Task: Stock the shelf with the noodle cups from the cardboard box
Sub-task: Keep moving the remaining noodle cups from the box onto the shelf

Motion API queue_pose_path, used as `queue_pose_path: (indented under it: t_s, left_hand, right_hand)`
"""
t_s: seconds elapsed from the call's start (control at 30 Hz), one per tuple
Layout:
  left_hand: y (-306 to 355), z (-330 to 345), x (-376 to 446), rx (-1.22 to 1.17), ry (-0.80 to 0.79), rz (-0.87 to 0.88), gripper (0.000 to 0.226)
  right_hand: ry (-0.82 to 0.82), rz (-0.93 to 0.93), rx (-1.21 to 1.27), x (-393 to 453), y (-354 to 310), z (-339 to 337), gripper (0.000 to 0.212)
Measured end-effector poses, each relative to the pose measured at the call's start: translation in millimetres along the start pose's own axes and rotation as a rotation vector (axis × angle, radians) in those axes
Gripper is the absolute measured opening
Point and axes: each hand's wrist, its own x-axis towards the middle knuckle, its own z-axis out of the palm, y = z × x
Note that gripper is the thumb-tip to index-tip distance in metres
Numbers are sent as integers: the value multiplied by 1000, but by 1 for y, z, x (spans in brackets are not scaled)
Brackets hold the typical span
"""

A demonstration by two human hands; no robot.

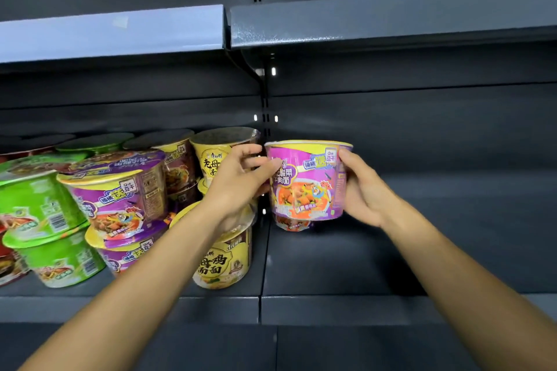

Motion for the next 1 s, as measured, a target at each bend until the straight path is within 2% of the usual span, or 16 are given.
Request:
queue_pose_path:
  t_s: [0.1,0.2,0.27,0.37,0.43,0.57,0.67,0.7,0.77,0.8,0.83,0.9,1.0]
  left_hand:
    - [-1,-8,0,45,-96,-73,48]
    - [0,-10,-2,131,-143,-66,48]
    - [2,-10,-1,164,-130,-22,42]
    - [8,-7,2,217,-106,64,28]
    - [10,-3,5,245,-74,111,23]
    - [10,3,15,316,-5,192,15]
    - [16,4,24,347,55,250,21]
    - [18,4,28,359,73,268,24]
    - [23,5,33,454,106,312,31]
    - [23,5,35,519,119,331,37]
    - [23,6,37,564,124,338,42]
    - [18,6,41,588,124,328,42]
    - [6,6,47,646,119,332,27]
  right_hand:
    - [-34,68,9,-3,11,-7,101]
    - [-19,44,-14,-1,14,-6,104]
    - [0,9,-28,4,12,-4,107]
    - [68,-57,-26,15,7,-2,129]
    - [79,-76,-17,23,4,0,132]
    - [48,-56,-36,34,-2,-2,107]
    - [36,-84,-15,41,-8,1,107]
    - [23,-101,-23,42,-12,2,96]
    - [6,-135,-28,47,-19,4,53]
    - [1,-128,-27,51,-21,3,42]
    - [17,-122,-29,54,-21,2,42]
    - [53,-110,-35,60,-17,-1,56]
    - [83,-31,-108,71,-5,-4,87]
